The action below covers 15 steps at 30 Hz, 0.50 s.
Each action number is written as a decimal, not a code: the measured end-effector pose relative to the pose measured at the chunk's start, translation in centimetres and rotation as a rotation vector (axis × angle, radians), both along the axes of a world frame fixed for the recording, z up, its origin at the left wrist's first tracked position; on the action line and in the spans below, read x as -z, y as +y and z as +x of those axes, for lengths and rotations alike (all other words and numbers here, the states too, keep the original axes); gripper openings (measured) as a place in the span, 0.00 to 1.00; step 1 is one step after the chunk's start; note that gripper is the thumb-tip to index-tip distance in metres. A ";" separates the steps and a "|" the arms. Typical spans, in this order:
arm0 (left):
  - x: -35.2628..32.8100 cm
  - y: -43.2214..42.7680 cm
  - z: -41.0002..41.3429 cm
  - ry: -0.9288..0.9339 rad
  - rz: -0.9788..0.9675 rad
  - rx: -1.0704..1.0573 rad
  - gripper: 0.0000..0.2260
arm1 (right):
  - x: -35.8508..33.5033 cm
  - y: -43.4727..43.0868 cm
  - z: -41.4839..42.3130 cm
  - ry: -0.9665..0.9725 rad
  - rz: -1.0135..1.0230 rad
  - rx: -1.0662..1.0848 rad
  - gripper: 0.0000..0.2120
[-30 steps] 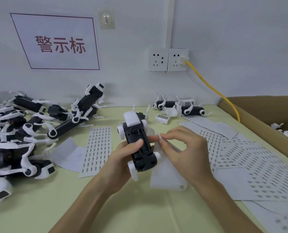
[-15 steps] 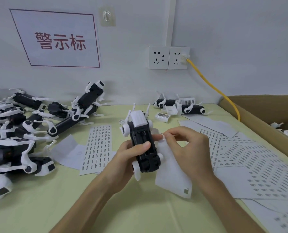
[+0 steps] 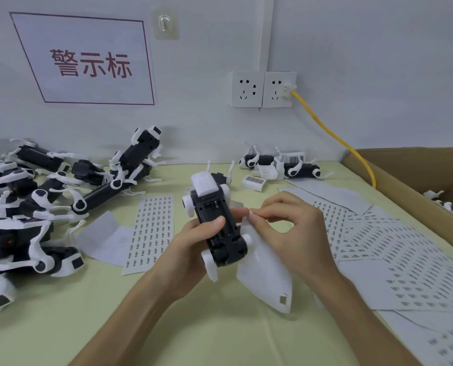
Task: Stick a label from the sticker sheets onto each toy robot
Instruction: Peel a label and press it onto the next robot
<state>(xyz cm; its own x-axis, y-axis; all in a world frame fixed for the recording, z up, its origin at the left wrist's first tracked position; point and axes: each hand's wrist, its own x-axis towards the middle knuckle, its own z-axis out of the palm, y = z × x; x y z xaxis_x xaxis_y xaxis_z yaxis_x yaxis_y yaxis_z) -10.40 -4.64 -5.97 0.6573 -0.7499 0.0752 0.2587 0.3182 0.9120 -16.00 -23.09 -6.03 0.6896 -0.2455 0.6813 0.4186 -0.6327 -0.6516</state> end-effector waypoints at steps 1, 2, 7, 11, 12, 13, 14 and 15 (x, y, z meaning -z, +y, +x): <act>0.1 -0.1 0.0 -0.011 0.012 -0.011 0.33 | 0.0 0.0 0.1 -0.008 -0.004 -0.002 0.04; 0.2 -0.2 0.0 -0.020 0.023 -0.023 0.31 | 0.1 0.0 0.1 -0.014 -0.002 -0.009 0.05; 0.5 -0.6 -0.1 -0.084 0.069 -0.081 0.19 | 0.3 0.0 0.2 -0.027 0.045 0.001 0.09; 0.6 -0.4 0.0 -0.080 0.101 -0.083 0.22 | 0.2 -0.4 0.3 0.004 0.117 0.065 0.10; 0.7 -0.4 0.1 -0.078 0.098 -0.091 0.22 | 0.1 -0.5 0.3 0.009 0.144 0.070 0.10; 0.7 -0.4 0.1 -0.076 0.090 -0.103 0.21 | 0.0 -0.7 0.2 0.018 0.161 0.057 0.10; 0.8 -0.4 0.2 -0.071 0.081 -0.111 0.21 | -0.1 -0.7 0.1 0.035 0.163 0.028 0.09; 0.8 -0.4 0.2 -0.063 0.071 -0.114 0.22 | -0.1 -0.6 0.1 0.057 0.145 -0.006 0.08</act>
<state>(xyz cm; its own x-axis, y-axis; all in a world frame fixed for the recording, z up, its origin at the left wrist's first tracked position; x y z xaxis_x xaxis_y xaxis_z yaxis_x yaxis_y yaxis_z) -10.15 -5.02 -6.82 0.7338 -0.6759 0.0687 0.1661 0.2765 0.9465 -15.94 -23.74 -5.93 0.7280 -0.3345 0.5984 0.3814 -0.5278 -0.7589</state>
